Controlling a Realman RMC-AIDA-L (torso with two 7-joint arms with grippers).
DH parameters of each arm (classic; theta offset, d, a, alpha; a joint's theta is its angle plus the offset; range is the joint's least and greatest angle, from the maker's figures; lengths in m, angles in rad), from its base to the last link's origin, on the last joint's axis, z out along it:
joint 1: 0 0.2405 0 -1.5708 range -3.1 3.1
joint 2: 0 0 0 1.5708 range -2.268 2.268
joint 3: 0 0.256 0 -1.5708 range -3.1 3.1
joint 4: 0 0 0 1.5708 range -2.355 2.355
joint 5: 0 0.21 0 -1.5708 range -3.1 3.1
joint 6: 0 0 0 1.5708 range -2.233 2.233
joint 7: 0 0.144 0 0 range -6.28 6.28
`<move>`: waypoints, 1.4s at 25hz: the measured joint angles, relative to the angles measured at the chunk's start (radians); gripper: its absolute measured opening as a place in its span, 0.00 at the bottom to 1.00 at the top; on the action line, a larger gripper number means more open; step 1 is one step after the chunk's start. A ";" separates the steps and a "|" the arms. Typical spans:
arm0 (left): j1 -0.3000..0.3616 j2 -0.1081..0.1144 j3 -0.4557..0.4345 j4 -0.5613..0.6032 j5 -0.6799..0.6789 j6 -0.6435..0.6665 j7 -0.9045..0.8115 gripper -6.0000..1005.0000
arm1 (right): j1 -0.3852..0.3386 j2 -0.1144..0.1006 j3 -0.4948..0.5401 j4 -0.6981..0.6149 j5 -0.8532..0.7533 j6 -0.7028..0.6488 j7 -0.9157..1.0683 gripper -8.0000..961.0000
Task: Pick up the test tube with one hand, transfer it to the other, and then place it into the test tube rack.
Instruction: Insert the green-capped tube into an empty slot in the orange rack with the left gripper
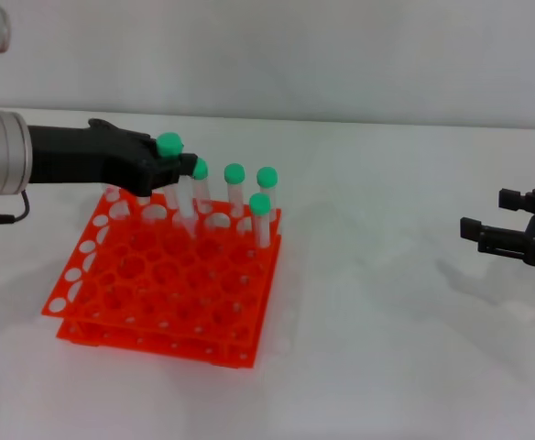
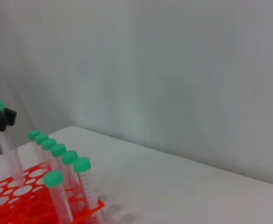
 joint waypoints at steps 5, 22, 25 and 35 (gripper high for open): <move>0.003 -0.003 0.033 -0.041 -0.016 0.062 0.056 0.22 | 0.002 0.000 -0.005 0.002 0.000 0.000 0.000 0.89; -0.033 -0.003 0.093 -0.144 -0.021 0.158 0.110 0.22 | 0.028 0.002 -0.008 0.012 -0.002 -0.004 0.002 0.89; -0.043 -0.003 0.093 -0.150 -0.021 0.158 0.110 0.22 | 0.036 0.002 -0.008 0.015 -0.003 -0.006 0.002 0.89; -0.088 -0.003 0.092 -0.217 -0.021 0.170 0.128 0.22 | 0.045 0.003 -0.007 0.016 -0.008 -0.002 0.002 0.89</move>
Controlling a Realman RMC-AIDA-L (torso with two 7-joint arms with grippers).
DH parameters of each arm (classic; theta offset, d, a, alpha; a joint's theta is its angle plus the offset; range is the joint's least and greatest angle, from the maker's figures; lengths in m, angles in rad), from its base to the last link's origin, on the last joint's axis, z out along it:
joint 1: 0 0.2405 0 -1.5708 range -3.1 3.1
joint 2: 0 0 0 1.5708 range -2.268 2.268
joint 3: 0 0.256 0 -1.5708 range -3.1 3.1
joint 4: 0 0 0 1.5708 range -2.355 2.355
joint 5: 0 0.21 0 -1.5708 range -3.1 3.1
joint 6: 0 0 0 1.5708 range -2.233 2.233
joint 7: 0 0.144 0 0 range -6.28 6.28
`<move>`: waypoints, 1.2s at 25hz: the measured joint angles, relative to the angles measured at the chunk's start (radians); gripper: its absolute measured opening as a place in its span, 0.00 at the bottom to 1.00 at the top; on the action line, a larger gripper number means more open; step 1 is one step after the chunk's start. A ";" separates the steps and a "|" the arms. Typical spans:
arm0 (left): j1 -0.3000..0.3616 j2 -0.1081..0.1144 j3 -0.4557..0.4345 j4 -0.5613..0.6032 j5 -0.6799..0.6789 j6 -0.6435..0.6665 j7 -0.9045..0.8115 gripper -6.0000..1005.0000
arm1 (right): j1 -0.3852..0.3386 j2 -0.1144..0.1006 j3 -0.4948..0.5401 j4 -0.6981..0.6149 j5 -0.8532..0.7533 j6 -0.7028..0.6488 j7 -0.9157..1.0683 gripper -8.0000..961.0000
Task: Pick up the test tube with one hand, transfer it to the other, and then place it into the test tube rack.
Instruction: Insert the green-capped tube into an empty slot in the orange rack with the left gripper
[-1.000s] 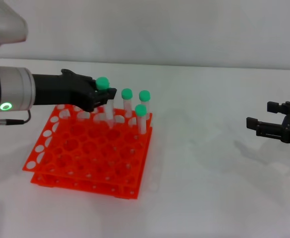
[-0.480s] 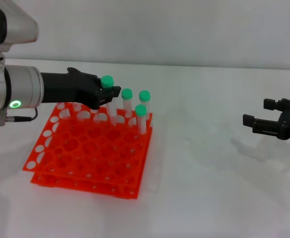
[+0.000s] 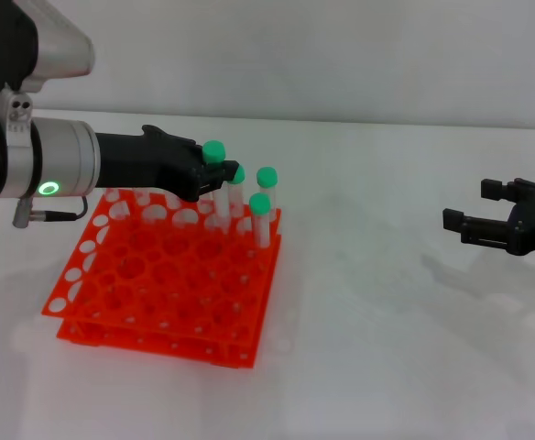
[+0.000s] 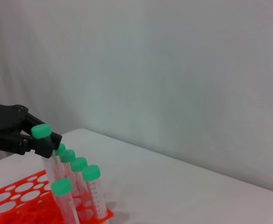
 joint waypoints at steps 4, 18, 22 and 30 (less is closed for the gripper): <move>-0.005 0.000 0.000 -0.010 -0.002 0.002 0.005 0.22 | 0.001 0.000 0.000 0.006 0.000 0.000 0.000 0.89; -0.003 -0.002 0.010 -0.048 -0.009 0.013 0.008 0.22 | 0.003 0.000 0.002 0.011 0.000 -0.006 -0.001 0.89; -0.007 -0.002 0.011 -0.067 -0.009 0.026 0.022 0.22 | 0.002 0.000 0.002 0.014 0.000 -0.006 -0.001 0.89; -0.024 -0.002 0.013 -0.085 -0.003 0.031 0.032 0.22 | 0.003 0.000 0.001 0.023 0.002 -0.007 -0.001 0.89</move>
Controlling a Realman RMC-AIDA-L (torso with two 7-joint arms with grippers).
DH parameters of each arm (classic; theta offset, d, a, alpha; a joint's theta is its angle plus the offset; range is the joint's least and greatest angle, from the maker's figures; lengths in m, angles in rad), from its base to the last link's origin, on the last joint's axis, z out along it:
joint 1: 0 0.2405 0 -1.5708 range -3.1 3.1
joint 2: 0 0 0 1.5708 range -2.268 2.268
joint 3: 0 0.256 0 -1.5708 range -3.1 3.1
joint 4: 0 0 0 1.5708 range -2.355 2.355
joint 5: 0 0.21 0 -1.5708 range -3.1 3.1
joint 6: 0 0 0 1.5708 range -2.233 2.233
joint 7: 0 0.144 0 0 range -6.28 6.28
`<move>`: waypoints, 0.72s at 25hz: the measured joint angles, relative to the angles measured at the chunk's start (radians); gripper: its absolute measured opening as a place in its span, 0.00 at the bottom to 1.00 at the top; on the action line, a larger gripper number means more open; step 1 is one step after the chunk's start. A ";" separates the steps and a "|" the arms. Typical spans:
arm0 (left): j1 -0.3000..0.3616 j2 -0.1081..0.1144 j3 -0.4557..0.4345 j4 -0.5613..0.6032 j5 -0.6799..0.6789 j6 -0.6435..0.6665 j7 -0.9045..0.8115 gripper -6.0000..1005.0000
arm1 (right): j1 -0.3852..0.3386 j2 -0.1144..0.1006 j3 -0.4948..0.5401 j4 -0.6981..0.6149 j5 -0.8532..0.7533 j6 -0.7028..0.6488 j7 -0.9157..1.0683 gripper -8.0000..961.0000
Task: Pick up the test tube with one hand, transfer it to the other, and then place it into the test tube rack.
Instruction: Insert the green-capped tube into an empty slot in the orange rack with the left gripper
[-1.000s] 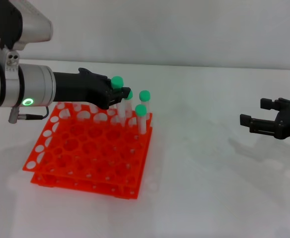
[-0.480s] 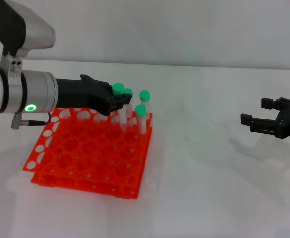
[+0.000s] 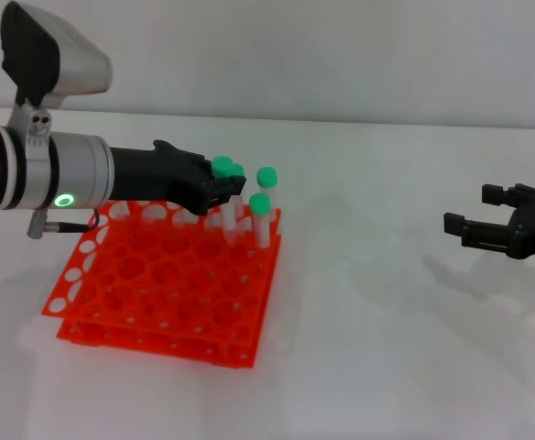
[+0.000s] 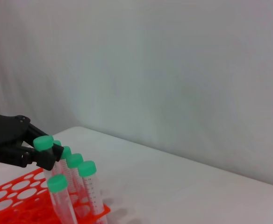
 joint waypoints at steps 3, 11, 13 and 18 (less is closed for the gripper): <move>-0.005 0.000 0.001 -0.009 0.001 0.000 0.009 0.22 | 0.000 0.000 0.000 0.000 0.001 0.000 0.000 0.89; -0.003 -0.001 -0.001 -0.012 -0.006 0.000 0.001 0.40 | 0.002 0.000 0.000 0.000 0.000 0.000 0.001 0.89; -0.001 -0.001 0.000 -0.012 -0.007 0.000 0.001 0.48 | 0.002 0.000 0.000 0.000 0.000 0.000 0.001 0.89; 0.002 -0.002 0.001 -0.014 -0.007 -0.002 0.001 0.63 | 0.002 0.000 0.000 0.000 -0.001 0.002 0.000 0.89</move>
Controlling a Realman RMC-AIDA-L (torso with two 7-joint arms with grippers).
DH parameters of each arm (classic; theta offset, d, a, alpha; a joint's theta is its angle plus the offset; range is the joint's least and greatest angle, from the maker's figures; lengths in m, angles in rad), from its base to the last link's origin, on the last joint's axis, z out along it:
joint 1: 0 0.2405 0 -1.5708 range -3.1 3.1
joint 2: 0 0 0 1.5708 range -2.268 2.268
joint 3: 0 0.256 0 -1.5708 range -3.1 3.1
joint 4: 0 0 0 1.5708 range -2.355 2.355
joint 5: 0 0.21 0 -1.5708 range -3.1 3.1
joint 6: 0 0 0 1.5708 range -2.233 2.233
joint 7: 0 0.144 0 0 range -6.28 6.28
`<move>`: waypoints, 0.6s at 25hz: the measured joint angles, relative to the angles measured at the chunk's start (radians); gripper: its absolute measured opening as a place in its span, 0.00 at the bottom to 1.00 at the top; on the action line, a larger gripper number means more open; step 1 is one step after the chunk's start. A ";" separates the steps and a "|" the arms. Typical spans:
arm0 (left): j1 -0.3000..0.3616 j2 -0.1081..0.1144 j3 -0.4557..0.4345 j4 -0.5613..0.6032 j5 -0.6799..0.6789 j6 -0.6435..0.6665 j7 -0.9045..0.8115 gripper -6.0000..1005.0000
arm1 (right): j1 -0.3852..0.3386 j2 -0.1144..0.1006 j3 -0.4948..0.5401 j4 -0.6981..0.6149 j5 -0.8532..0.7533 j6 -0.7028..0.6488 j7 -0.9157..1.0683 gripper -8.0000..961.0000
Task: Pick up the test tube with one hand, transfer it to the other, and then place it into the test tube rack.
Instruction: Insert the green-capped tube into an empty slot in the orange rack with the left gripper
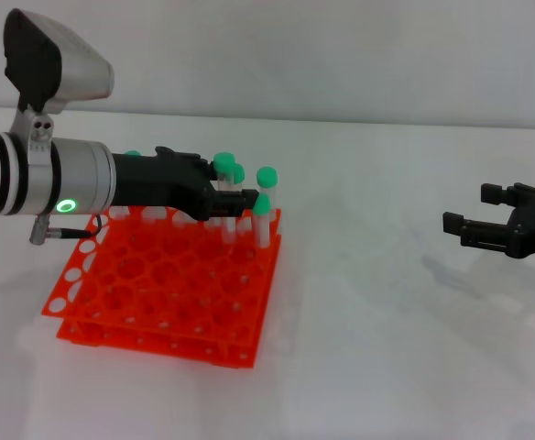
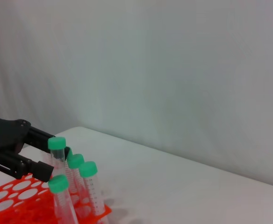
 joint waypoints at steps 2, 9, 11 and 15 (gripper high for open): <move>0.001 0.000 0.001 -0.005 0.000 -0.002 0.001 0.64 | 0.000 0.000 0.000 0.000 0.000 0.001 0.000 0.89; 0.001 0.000 0.037 -0.009 -0.001 0.000 0.004 0.65 | 0.000 0.000 -0.001 0.000 0.001 0.004 0.000 0.89; 0.001 0.000 0.046 -0.008 -0.001 0.000 0.005 0.65 | 0.000 0.000 -0.001 0.000 0.001 0.005 0.000 0.89; 0.002 0.000 0.048 -0.002 0.005 0.001 0.008 0.65 | -0.002 0.000 -0.002 0.000 0.001 0.005 0.000 0.89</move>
